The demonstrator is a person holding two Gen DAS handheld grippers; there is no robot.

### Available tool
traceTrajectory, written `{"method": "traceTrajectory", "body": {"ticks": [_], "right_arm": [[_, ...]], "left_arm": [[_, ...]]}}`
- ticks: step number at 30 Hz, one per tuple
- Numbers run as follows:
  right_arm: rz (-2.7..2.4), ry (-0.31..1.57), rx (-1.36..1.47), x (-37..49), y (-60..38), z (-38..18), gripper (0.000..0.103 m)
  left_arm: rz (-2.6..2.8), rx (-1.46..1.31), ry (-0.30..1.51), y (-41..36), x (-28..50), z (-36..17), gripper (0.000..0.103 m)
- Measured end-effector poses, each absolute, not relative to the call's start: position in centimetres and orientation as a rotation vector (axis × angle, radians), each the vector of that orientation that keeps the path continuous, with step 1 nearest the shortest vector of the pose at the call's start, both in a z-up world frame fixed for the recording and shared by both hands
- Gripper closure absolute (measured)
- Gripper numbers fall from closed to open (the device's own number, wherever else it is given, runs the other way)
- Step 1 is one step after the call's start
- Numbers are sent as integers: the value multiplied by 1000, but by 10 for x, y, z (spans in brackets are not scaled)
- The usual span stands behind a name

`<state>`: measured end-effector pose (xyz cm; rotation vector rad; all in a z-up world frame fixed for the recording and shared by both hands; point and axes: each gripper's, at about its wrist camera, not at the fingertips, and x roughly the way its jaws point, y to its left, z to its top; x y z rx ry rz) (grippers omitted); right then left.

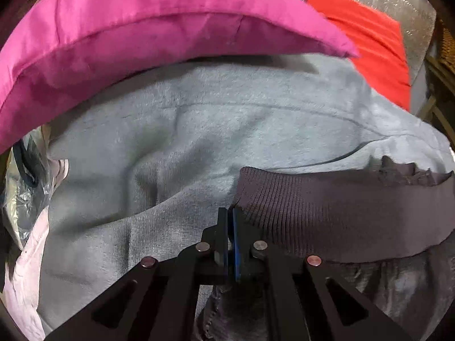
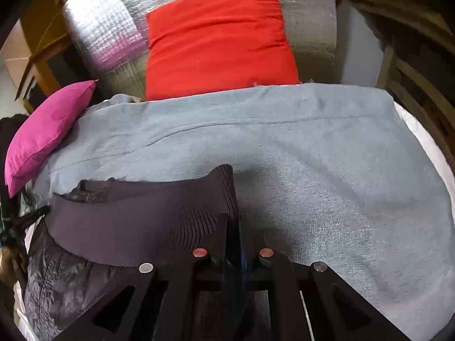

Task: Fold large clothes

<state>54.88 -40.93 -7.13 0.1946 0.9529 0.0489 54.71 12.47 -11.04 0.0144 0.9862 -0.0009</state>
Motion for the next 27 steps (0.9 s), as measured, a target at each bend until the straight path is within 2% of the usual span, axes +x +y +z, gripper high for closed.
{"method": "traceTrajectory", "body": {"ticks": [5, 8, 10, 12, 13, 14, 15, 19, 22, 24, 25, 26, 27], "right_arm": [[1, 983, 211, 553, -415, -87, 96], [10, 979, 228, 553, -416, -87, 95], [39, 975, 272, 551, -419, -86, 91], [64, 961, 297, 548, -419, -81, 76], [73, 951, 303, 546, -418, -76, 48], [76, 939, 304, 544, -417, -73, 17], [76, 922, 305, 541, -416, -70, 14], [107, 887, 289, 537, -409, -58, 14], [129, 928, 226, 545, -393, -66, 14], [111, 999, 157, 555, -380, -80, 19], [111, 1016, 137, 556, -376, -84, 56], [100, 1039, 115, 557, -373, -88, 78], [81, 1035, 100, 557, -373, -88, 81]], "left_arm": [[26, 2, 1006, 125, 550, -129, 99], [24, 24, 977, 120, 543, -119, 94], [13, 44, 943, 117, 535, -109, 83], [25, 84, 890, 111, 525, -95, 45], [36, 98, 855, 109, 520, -87, 38], [40, 109, 802, 106, 511, -76, 37], [32, 117, 777, 102, 505, -69, 35], [-57, 140, 739, 84, 492, -54, 34], [-153, 226, 763, 57, 489, -64, 34], [-149, 292, 833, 41, 497, -82, 34], [-137, 307, 878, 38, 504, -93, 34], [-123, 299, 905, 39, 510, -103, 35], [-104, 287, 916, 42, 515, -106, 36]]}}
